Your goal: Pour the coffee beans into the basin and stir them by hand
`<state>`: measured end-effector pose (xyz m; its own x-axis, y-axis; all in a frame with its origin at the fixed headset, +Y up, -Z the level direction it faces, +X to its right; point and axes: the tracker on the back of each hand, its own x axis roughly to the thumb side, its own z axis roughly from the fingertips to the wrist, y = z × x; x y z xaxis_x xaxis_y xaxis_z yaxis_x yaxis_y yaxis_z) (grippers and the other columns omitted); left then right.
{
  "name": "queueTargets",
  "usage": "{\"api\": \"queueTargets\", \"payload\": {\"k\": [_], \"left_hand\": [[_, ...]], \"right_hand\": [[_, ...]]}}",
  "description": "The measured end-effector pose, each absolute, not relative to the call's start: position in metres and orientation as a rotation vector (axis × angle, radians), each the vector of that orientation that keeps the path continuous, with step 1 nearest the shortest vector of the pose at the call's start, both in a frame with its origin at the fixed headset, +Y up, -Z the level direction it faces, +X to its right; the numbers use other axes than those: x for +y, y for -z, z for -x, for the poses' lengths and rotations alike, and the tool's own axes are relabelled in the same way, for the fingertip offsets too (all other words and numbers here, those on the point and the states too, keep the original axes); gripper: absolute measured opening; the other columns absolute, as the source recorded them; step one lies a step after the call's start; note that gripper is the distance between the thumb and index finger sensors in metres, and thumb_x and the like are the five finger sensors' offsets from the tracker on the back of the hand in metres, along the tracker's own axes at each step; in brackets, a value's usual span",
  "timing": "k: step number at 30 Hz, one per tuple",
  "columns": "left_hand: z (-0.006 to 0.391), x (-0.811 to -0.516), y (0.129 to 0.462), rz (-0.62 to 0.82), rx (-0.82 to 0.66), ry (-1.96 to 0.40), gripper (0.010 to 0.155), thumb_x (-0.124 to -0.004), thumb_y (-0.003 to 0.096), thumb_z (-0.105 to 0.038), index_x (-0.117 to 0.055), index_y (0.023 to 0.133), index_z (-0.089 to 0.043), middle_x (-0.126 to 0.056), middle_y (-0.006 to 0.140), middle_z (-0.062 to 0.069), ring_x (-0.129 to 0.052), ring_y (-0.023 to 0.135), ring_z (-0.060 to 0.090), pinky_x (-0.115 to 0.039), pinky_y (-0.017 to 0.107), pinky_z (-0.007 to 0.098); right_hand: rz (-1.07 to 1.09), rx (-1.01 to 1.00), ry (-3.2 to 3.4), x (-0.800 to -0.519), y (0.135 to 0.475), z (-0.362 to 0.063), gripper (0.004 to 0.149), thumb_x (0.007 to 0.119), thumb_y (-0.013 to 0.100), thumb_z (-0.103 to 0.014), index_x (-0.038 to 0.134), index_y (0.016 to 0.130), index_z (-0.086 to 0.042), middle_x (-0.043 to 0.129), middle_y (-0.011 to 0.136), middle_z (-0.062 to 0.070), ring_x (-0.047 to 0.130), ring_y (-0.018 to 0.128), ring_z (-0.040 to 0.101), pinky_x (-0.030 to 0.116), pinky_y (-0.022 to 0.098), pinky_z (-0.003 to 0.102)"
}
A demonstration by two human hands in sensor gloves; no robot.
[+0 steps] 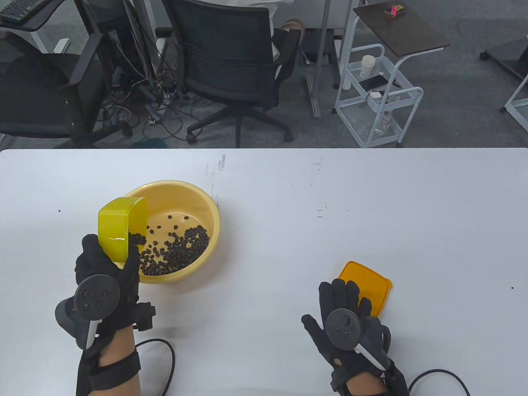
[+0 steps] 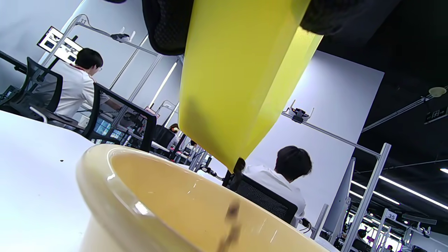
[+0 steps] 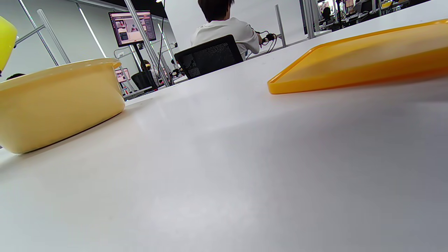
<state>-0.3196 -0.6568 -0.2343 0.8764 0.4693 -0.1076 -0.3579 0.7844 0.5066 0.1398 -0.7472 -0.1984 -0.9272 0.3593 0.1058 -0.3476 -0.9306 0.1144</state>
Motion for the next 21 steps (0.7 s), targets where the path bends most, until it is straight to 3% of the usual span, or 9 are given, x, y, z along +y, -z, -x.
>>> {"api": "queueTargets", "payload": {"k": [16, 21], "left_hand": [[0.297, -0.649, 0.234, -0.530, 0.117, -0.259, 0.082, -0.072, 0.0587, -0.052, -0.022, 0.109, -0.011, -0.044, 0.098, 0.016, -0.071, 0.096, 0.036, -0.039, 0.076, 0.064], [0.286, -0.645, 0.232, -0.569, 0.101, -0.084, 0.081, -0.075, 0.0575, -0.049, -0.023, 0.109, -0.015, -0.043, 0.099, 0.014, -0.069, 0.098, 0.035, -0.039, 0.076, 0.064]], "right_hand": [[-0.193, 0.136, -2.765, -0.747, 0.198, -0.139, 0.082, 0.049, 0.050, -0.064, 0.020, 0.107, -0.013, 0.011, 0.109, 0.017, 0.005, 0.100, 0.049, 0.014, 0.064, 0.069], [-0.199, 0.131, -2.765, -0.746, 0.198, -0.140, 0.081, 0.049, 0.050, -0.063, 0.021, 0.107, -0.013, 0.011, 0.109, 0.018, 0.005, 0.100, 0.049, 0.013, 0.064, 0.069]]}}
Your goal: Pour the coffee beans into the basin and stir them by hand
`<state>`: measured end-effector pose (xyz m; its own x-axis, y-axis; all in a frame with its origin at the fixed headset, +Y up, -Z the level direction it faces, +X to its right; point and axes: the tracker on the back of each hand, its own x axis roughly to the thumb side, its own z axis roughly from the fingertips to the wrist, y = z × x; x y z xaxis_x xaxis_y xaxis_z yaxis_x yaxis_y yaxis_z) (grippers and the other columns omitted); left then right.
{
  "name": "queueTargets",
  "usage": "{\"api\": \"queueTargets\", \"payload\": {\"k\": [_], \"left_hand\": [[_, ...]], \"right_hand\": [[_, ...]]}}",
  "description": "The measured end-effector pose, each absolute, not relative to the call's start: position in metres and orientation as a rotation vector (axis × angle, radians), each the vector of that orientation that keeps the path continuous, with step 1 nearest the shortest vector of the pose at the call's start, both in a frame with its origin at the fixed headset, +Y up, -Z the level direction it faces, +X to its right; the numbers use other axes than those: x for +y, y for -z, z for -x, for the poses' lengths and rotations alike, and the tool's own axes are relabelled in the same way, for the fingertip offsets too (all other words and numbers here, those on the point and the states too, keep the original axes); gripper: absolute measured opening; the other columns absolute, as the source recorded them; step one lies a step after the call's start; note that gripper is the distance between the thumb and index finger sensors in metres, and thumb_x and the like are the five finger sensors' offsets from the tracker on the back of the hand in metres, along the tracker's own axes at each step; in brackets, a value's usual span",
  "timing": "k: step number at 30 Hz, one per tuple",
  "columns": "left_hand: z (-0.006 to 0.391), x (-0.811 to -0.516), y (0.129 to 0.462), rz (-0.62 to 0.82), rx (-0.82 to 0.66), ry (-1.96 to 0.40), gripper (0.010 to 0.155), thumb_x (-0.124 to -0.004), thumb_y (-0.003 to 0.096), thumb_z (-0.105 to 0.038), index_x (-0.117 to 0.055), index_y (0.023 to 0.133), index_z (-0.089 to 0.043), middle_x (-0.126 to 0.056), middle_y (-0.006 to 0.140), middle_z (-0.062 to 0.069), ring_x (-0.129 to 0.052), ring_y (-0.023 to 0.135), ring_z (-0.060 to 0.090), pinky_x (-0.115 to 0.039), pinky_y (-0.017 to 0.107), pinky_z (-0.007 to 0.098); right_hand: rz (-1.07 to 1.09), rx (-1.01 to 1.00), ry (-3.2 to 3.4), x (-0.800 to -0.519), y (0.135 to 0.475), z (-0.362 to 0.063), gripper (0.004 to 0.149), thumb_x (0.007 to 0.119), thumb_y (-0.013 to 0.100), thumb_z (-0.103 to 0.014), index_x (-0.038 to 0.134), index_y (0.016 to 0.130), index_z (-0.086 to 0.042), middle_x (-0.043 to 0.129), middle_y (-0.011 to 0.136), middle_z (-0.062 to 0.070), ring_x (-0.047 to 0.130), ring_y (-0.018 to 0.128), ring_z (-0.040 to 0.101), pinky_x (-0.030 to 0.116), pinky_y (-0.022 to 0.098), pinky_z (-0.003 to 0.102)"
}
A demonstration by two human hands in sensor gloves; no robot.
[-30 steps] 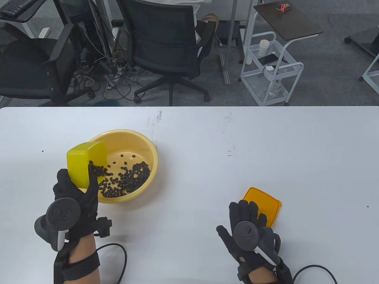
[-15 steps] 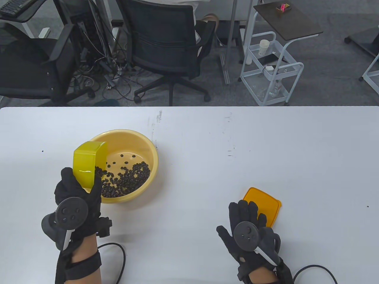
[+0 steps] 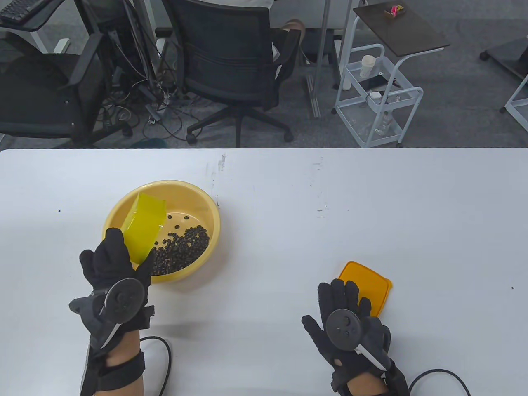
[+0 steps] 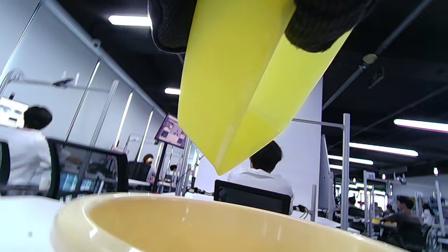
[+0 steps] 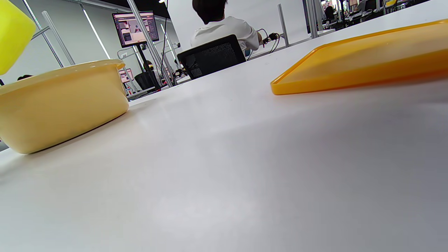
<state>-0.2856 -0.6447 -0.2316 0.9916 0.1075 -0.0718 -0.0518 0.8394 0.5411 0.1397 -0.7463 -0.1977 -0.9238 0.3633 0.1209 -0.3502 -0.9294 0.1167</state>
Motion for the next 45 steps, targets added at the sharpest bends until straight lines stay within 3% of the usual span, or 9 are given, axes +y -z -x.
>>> {"api": "queueTargets", "payload": {"k": [7, 13, 16, 20, 27, 30, 36, 41, 45], "left_hand": [[0.276, -0.639, 0.227, -0.597, 0.074, -0.054, 0.081, -0.079, 0.0559, -0.048, -0.025, 0.109, -0.018, -0.045, 0.100, 0.011, -0.069, 0.100, 0.034, -0.038, 0.076, 0.065], [0.280, -0.627, 0.219, -0.558, -0.021, -0.475, 0.079, -0.069, 0.0595, -0.054, -0.028, 0.110, -0.009, -0.051, 0.096, 0.017, -0.077, 0.092, 0.035, -0.044, 0.074, 0.066], [0.272, -0.625, 0.214, -0.416, -0.125, -0.806, 0.076, -0.053, 0.0640, -0.056, -0.026, 0.109, -0.001, -0.052, 0.095, 0.020, -0.080, 0.089, 0.036, -0.039, 0.069, 0.073], [0.245, -0.633, 0.206, -0.140, -0.235, -1.065, 0.074, -0.049, 0.0650, -0.052, -0.030, 0.107, 0.007, -0.058, 0.090, 0.026, -0.086, 0.079, 0.041, -0.045, 0.069, 0.070], [0.185, -0.687, 0.200, 0.209, -0.282, -0.953, 0.070, -0.042, 0.0653, -0.046, -0.034, 0.106, 0.010, -0.063, 0.088, 0.028, -0.091, 0.074, 0.042, -0.054, 0.068, 0.065], [0.169, -0.707, 0.197, 0.264, -0.285, -0.917, 0.069, -0.037, 0.0651, -0.045, -0.029, 0.106, 0.010, -0.060, 0.090, 0.028, -0.089, 0.077, 0.042, -0.053, 0.069, 0.064], [0.150, -0.726, 0.192, 0.319, -0.335, -0.847, 0.069, -0.033, 0.0645, -0.046, -0.025, 0.106, 0.008, -0.058, 0.092, 0.026, -0.087, 0.080, 0.040, -0.051, 0.071, 0.063], [0.138, -0.730, 0.183, 0.268, -0.461, -0.701, 0.071, -0.037, 0.0636, -0.047, -0.024, 0.105, 0.010, -0.058, 0.091, 0.026, -0.088, 0.079, 0.041, -0.051, 0.070, 0.065], [0.135, -0.722, 0.175, 0.143, -0.504, -0.515, 0.088, -0.040, 0.0571, -0.069, -0.039, 0.106, 0.004, -0.068, 0.090, 0.022, -0.090, 0.077, 0.043, -0.052, 0.070, 0.065]], "right_hand": [[-0.207, 0.104, -2.776, -0.744, 0.197, -0.139, 0.081, 0.049, 0.050, -0.063, 0.022, 0.108, -0.013, 0.011, 0.109, 0.017, 0.004, 0.100, 0.049, 0.012, 0.064, 0.069], [-0.222, 0.092, -2.737, -0.742, 0.196, -0.143, 0.081, 0.049, 0.050, -0.064, 0.020, 0.108, -0.015, 0.010, 0.109, 0.017, 0.004, 0.099, 0.049, 0.012, 0.063, 0.070], [-0.252, 0.046, -2.691, -0.738, 0.194, -0.144, 0.082, 0.048, 0.049, -0.065, 0.017, 0.107, -0.015, 0.010, 0.109, 0.018, 0.004, 0.099, 0.051, 0.012, 0.063, 0.071], [-0.327, -0.008, -2.600, -0.733, 0.190, -0.143, 0.080, 0.045, 0.050, -0.063, 0.019, 0.108, -0.014, 0.017, 0.111, 0.018, 0.007, 0.100, 0.053, 0.014, 0.063, 0.072], [-0.456, -0.031, -2.332, -0.727, 0.185, -0.138, 0.082, 0.043, 0.048, -0.067, 0.033, 0.108, -0.011, 0.036, 0.108, 0.021, 0.022, 0.102, 0.055, 0.020, 0.063, 0.073], [-0.468, -0.003, -2.344, -0.726, 0.182, -0.135, 0.083, 0.043, 0.048, -0.069, 0.044, 0.105, -0.009, 0.054, 0.102, 0.020, 0.044, 0.100, 0.053, 0.029, 0.064, 0.073], [-0.384, 0.025, -2.334, -0.731, 0.184, -0.129, 0.074, 0.053, 0.049, -0.065, 0.072, 0.088, -0.006, 0.082, 0.077, 0.018, 0.072, 0.086, 0.046, 0.042, 0.064, 0.068], [-0.262, -0.084, -2.516, -0.723, 0.181, -0.123, 0.054, 0.067, 0.050, -0.050, 0.082, 0.072, -0.003, 0.092, 0.055, 0.012, 0.089, 0.073, 0.034, 0.050, 0.063, 0.065], [-0.111, -0.189, -2.595, -0.701, 0.191, -0.130, 0.046, 0.073, 0.048, -0.046, 0.086, 0.062, -0.004, 0.093, 0.041, 0.008, 0.095, 0.061, 0.027, 0.055, 0.062, 0.062]]}}
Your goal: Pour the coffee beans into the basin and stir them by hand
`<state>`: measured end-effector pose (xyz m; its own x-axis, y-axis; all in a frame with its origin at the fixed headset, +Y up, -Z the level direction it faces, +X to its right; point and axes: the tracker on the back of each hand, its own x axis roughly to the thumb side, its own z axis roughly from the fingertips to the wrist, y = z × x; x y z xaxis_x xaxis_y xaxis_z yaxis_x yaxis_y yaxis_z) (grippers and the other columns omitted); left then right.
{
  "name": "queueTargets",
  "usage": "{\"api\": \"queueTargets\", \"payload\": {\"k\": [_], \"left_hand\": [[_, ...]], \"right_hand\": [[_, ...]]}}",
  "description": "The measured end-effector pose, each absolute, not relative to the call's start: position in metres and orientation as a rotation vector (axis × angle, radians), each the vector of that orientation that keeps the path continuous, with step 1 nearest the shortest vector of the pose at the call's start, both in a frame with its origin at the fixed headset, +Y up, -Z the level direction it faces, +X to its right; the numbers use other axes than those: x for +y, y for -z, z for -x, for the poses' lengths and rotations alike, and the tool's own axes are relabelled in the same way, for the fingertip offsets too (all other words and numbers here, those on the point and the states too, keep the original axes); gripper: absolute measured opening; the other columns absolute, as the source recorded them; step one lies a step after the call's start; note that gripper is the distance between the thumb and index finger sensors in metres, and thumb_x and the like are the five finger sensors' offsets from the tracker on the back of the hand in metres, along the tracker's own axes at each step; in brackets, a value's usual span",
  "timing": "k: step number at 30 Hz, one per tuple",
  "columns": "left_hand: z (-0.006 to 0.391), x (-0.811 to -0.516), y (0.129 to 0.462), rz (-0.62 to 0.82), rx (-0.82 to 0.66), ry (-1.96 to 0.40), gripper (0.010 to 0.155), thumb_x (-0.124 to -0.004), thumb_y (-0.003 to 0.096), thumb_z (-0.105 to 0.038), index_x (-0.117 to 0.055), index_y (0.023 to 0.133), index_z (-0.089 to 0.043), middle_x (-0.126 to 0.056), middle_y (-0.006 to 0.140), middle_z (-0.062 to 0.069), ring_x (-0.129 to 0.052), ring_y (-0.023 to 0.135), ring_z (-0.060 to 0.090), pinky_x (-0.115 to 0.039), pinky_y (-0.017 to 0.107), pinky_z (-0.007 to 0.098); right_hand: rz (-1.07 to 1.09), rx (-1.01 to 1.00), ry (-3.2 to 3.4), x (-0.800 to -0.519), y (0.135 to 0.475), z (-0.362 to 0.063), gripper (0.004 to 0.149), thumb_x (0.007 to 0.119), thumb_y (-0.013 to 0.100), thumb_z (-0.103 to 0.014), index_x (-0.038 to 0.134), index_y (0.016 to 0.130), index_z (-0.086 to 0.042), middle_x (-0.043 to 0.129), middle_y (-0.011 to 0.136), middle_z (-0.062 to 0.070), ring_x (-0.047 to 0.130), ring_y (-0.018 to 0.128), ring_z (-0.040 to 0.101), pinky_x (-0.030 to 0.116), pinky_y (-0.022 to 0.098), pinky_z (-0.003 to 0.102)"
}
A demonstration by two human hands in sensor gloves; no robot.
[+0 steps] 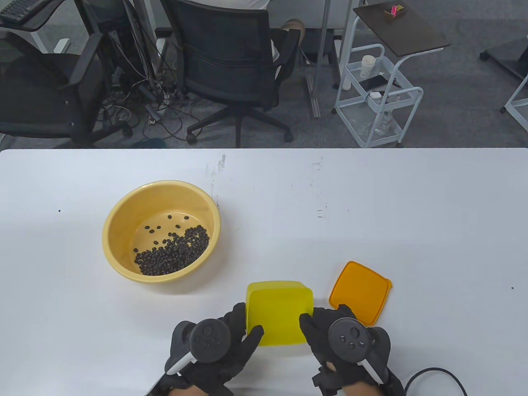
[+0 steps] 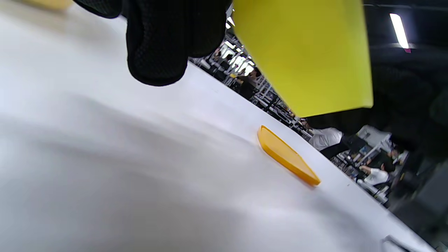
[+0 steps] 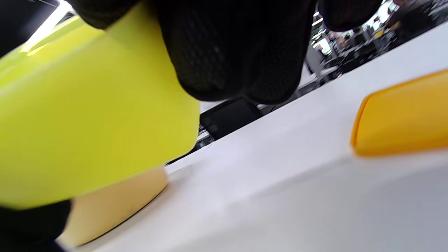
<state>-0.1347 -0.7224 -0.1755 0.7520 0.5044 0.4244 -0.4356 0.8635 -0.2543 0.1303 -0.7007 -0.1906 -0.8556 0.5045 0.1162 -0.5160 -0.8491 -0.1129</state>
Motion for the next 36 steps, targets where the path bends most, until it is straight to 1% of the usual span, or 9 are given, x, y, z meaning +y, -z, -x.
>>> {"api": "queueTargets", "payload": {"k": [5, 7, 10, 16, 19, 21, 29, 34, 36], "left_hand": [[0.125, -0.717, 0.167, -0.090, -0.607, -0.125, 0.083, -0.045, 0.0559, -0.070, -0.036, 0.112, -0.010, -0.060, 0.105, 0.020, -0.078, 0.093, 0.045, -0.046, 0.073, 0.066], [0.121, -0.719, 0.164, -0.113, -0.644, -0.028, 0.085, -0.046, 0.0553, -0.070, -0.030, 0.114, -0.011, -0.050, 0.113, 0.020, -0.068, 0.102, 0.048, -0.044, 0.074, 0.067], [0.116, -0.725, 0.163, -0.079, -0.675, -0.004, 0.085, -0.047, 0.0549, -0.071, -0.022, 0.115, -0.015, -0.029, 0.120, 0.019, -0.048, 0.111, 0.050, -0.039, 0.075, 0.069], [0.112, -0.734, 0.167, -0.027, -0.683, 0.013, 0.085, -0.048, 0.0547, -0.070, -0.023, 0.115, -0.015, -0.030, 0.119, 0.020, -0.048, 0.110, 0.051, -0.040, 0.074, 0.069], [0.112, -0.736, 0.169, -0.010, -0.683, 0.011, 0.085, -0.048, 0.0545, -0.070, -0.022, 0.115, -0.015, -0.028, 0.119, 0.020, -0.047, 0.111, 0.051, -0.039, 0.074, 0.069], [0.112, -0.737, 0.170, 0.003, -0.684, 0.013, 0.086, -0.049, 0.0546, -0.069, -0.017, 0.114, -0.015, -0.019, 0.119, 0.021, -0.040, 0.112, 0.052, -0.038, 0.075, 0.069], [0.111, -0.740, 0.171, 0.018, -0.675, 0.027, 0.087, -0.050, 0.0541, -0.069, -0.017, 0.114, -0.015, -0.018, 0.119, 0.021, -0.037, 0.111, 0.054, -0.038, 0.074, 0.070], [0.112, -0.740, 0.172, 0.025, -0.670, 0.020, 0.087, -0.050, 0.0540, -0.069, -0.017, 0.114, -0.015, -0.019, 0.119, 0.021, -0.038, 0.111, 0.054, -0.038, 0.074, 0.070], [0.113, -0.740, 0.172, 0.028, -0.666, 0.017, 0.087, -0.050, 0.0539, -0.069, -0.017, 0.114, -0.015, -0.020, 0.119, 0.022, -0.038, 0.111, 0.054, -0.038, 0.074, 0.070]], "right_hand": [[0.137, -0.250, -2.768, -0.664, 0.246, -0.168, 0.044, 0.075, 0.047, -0.047, 0.087, 0.057, -0.006, 0.092, 0.035, 0.006, 0.097, 0.056, 0.024, 0.057, 0.062, 0.060], [0.264, -0.231, -2.803, -0.660, 0.269, -0.188, 0.044, 0.074, 0.047, -0.047, 0.087, 0.056, -0.006, 0.092, 0.033, 0.005, 0.098, 0.053, 0.023, 0.058, 0.062, 0.059], [0.527, -0.113, -2.801, -0.667, 0.310, -0.224, 0.045, 0.074, 0.047, -0.047, 0.088, 0.055, -0.006, 0.091, 0.030, 0.004, 0.099, 0.049, 0.022, 0.060, 0.062, 0.058], [0.934, 0.016, -2.708, -0.705, 0.354, -0.280, 0.045, 0.073, 0.047, -0.047, 0.088, 0.056, -0.005, 0.091, 0.029, 0.003, 0.100, 0.047, 0.021, 0.060, 0.062, 0.057], [1.006, 0.092, -2.684, -0.721, 0.363, -0.292, 0.046, 0.071, 0.048, -0.046, 0.087, 0.058, -0.004, 0.091, 0.030, 0.004, 0.099, 0.048, 0.022, 0.060, 0.062, 0.058], [1.030, 0.119, -2.703, -0.728, 0.368, -0.296, 0.046, 0.070, 0.048, -0.045, 0.087, 0.059, -0.004, 0.091, 0.030, 0.004, 0.099, 0.049, 0.022, 0.060, 0.062, 0.058], [1.053, 0.161, -2.667, -0.734, 0.374, -0.304, 0.047, 0.070, 0.048, -0.047, 0.088, 0.060, -0.005, 0.091, 0.030, 0.003, 0.099, 0.048, 0.023, 0.059, 0.062, 0.058], [0.984, 0.122, -2.697, -0.718, 0.354, -0.302, 0.066, 0.059, 0.049, -0.058, 0.080, 0.077, -0.002, 0.090, 0.051, 0.014, 0.089, 0.066, 0.038, 0.053, 0.063, 0.061], [0.968, 0.230, -2.807, -0.702, 0.339, -0.292, 0.069, 0.056, 0.050, -0.057, 0.074, 0.085, 0.000, 0.089, 0.059, 0.019, 0.084, 0.072, 0.044, 0.049, 0.063, 0.063]]}}
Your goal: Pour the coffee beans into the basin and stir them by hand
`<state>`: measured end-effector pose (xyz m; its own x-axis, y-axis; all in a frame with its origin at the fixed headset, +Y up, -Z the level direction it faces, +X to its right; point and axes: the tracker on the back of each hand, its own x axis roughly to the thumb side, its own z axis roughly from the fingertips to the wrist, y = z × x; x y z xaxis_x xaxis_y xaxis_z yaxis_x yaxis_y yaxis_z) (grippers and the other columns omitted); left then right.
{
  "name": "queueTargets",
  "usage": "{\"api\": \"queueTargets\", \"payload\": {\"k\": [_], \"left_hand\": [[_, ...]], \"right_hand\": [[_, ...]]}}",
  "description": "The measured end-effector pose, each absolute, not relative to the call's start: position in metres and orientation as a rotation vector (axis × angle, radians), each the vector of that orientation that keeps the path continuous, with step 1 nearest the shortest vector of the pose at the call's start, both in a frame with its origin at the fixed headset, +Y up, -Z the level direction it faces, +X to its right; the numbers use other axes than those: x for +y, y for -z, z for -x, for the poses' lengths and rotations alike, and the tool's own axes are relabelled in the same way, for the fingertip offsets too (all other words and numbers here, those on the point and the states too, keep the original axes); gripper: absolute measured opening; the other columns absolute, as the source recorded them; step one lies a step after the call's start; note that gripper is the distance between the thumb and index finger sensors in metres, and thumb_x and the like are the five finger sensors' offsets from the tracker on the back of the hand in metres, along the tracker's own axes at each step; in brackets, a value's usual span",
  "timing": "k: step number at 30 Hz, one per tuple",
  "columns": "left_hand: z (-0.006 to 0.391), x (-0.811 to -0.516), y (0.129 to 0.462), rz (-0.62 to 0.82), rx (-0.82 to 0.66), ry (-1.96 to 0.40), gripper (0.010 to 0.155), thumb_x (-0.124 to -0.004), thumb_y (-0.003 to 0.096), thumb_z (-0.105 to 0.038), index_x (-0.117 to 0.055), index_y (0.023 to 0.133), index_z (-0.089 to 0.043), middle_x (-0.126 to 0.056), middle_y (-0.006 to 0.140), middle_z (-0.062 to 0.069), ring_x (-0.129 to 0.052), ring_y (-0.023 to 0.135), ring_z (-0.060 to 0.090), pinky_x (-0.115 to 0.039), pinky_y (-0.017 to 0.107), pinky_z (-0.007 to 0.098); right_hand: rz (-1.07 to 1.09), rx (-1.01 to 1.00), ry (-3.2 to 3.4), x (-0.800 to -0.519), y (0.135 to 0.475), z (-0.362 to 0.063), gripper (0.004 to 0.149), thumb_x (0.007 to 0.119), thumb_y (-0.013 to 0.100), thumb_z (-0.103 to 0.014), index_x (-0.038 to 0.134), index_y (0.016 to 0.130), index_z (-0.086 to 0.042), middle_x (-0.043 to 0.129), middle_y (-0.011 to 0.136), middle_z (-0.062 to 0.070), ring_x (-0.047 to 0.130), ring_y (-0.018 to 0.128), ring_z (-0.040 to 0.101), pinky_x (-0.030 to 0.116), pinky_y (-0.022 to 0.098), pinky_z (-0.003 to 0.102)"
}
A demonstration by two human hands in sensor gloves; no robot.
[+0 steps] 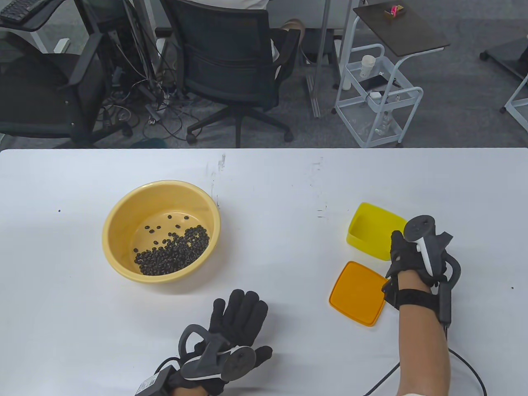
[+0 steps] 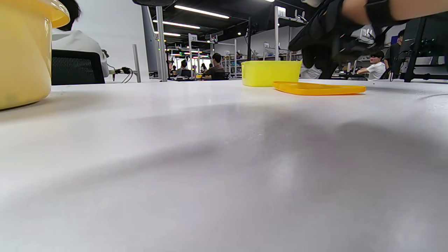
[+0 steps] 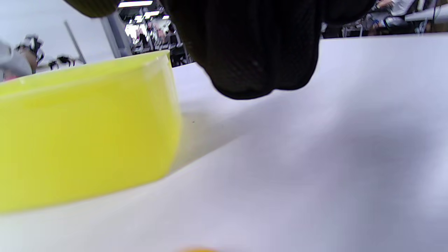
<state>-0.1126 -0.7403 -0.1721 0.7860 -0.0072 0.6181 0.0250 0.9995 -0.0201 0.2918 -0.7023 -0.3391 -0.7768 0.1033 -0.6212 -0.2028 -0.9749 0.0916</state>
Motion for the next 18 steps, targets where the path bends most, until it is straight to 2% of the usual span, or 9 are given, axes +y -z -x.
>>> {"api": "queueTargets", "payload": {"k": [1, 3, 6, 8, 9, 10, 13, 15, 18], "left_hand": [[0.113, -0.740, 0.172, 0.028, -0.666, 0.017, 0.087, -0.050, 0.0540, -0.069, -0.018, 0.114, -0.015, -0.021, 0.119, 0.021, -0.038, 0.111, 0.054, -0.038, 0.074, 0.070], [0.113, -0.741, 0.172, 0.027, -0.667, 0.016, 0.087, -0.050, 0.0538, -0.069, -0.019, 0.114, -0.015, -0.023, 0.119, 0.021, -0.039, 0.111, 0.054, -0.038, 0.074, 0.070], [0.112, -0.740, 0.172, 0.028, -0.673, 0.018, 0.087, -0.050, 0.0537, -0.069, -0.019, 0.114, -0.015, -0.024, 0.119, 0.021, -0.039, 0.111, 0.054, -0.038, 0.074, 0.070], [0.112, -0.740, 0.171, 0.023, -0.678, 0.021, 0.087, -0.050, 0.0537, -0.069, -0.019, 0.114, -0.015, -0.024, 0.119, 0.021, -0.039, 0.111, 0.054, -0.038, 0.074, 0.070], [0.112, -0.739, 0.170, 0.021, -0.679, 0.020, 0.087, -0.050, 0.0537, -0.070, -0.019, 0.114, -0.015, -0.024, 0.119, 0.021, -0.040, 0.111, 0.053, -0.038, 0.074, 0.070], [0.112, -0.739, 0.170, 0.020, -0.680, 0.018, 0.087, -0.050, 0.0538, -0.070, -0.019, 0.114, -0.015, -0.024, 0.119, 0.021, -0.040, 0.111, 0.054, -0.038, 0.074, 0.070], [0.115, -0.737, 0.169, 0.024, -0.678, -0.009, 0.087, -0.050, 0.0539, -0.070, -0.019, 0.114, -0.015, -0.025, 0.119, 0.021, -0.040, 0.111, 0.054, -0.038, 0.074, 0.070], [0.117, -0.737, 0.170, 0.031, -0.672, -0.031, 0.086, -0.050, 0.0542, -0.069, -0.020, 0.114, -0.015, -0.026, 0.119, 0.021, -0.041, 0.111, 0.053, -0.039, 0.074, 0.070], [0.123, -0.737, 0.172, 0.052, -0.654, -0.090, 0.084, -0.050, 0.0547, -0.068, -0.023, 0.114, -0.016, -0.030, 0.119, 0.021, -0.044, 0.111, 0.052, -0.039, 0.074, 0.070]], "right_hand": [[0.954, 0.277, -2.860, -0.694, 0.331, -0.285, 0.069, 0.056, 0.050, -0.056, 0.073, 0.087, 0.000, 0.089, 0.062, 0.020, 0.082, 0.074, 0.045, 0.048, 0.064, 0.063], [0.781, 0.304, -2.981, -0.672, 0.302, -0.263, 0.070, 0.056, 0.050, -0.055, 0.071, 0.090, 0.001, 0.087, 0.068, 0.024, 0.078, 0.078, 0.050, 0.045, 0.064, 0.065], [0.471, 0.142, -2.994, -0.649, 0.258, -0.229, 0.074, 0.056, 0.050, -0.057, 0.064, 0.098, -0.001, 0.079, 0.082, 0.027, 0.065, 0.089, 0.054, 0.040, 0.065, 0.068], [0.182, 0.072, -2.917, -0.645, 0.224, -0.200, 0.077, 0.054, 0.050, -0.060, 0.054, 0.104, -0.006, 0.065, 0.096, 0.028, 0.049, 0.098, 0.054, 0.033, 0.065, 0.070], [0.015, 0.065, -2.866, -0.649, 0.207, -0.184, 0.077, 0.054, 0.050, -0.061, 0.050, 0.106, -0.008, 0.058, 0.101, 0.027, 0.041, 0.100, 0.054, 0.029, 0.065, 0.071], [-0.061, 0.074, -2.843, -0.654, 0.197, -0.174, 0.077, 0.052, 0.050, -0.062, 0.046, 0.108, -0.011, 0.051, 0.105, 0.026, 0.034, 0.102, 0.053, 0.023, 0.064, 0.071], [-0.170, 0.185, -2.758, -0.681, 0.169, -0.134, 0.080, 0.053, 0.050, -0.063, 0.042, 0.110, -0.011, 0.037, 0.110, 0.026, 0.022, 0.102, 0.054, 0.013, 0.060, 0.074], [-0.265, 0.204, -2.769, -0.698, 0.169, -0.117, 0.080, 0.053, 0.050, -0.064, 0.036, 0.110, -0.014, 0.026, 0.111, 0.022, 0.011, 0.102, 0.050, 0.011, 0.061, 0.073], [-0.332, 0.247, -2.836, -0.725, 0.182, -0.108, 0.082, 0.050, 0.049, -0.065, 0.017, 0.108, -0.019, 0.009, 0.110, 0.017, -0.002, 0.100, 0.046, 0.006, 0.061, 0.070]]}}
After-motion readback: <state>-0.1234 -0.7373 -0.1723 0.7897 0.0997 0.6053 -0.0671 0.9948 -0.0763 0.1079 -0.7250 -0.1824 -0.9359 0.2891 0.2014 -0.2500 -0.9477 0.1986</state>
